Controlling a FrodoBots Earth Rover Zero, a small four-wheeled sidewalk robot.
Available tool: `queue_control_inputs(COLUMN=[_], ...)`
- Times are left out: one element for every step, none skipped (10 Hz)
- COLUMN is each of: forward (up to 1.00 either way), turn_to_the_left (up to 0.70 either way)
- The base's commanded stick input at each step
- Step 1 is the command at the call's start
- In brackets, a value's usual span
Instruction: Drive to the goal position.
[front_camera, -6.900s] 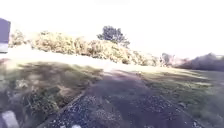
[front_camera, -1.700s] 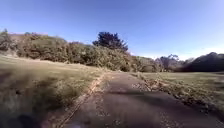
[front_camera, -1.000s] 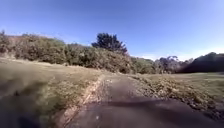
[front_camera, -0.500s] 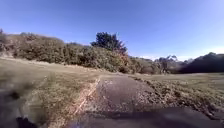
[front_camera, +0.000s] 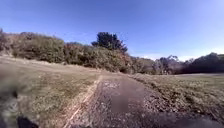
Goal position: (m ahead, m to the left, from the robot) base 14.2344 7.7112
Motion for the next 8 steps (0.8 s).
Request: queue_control_inputs(forward=[0.70, 0.70, 0.70, 0.70, 0.70, 0.70, 0.70, 0.70], turn_to_the_left=[0.00, 0.00, 0.00, 0.00, 0.00, -0.03, -0.08, -0.13])
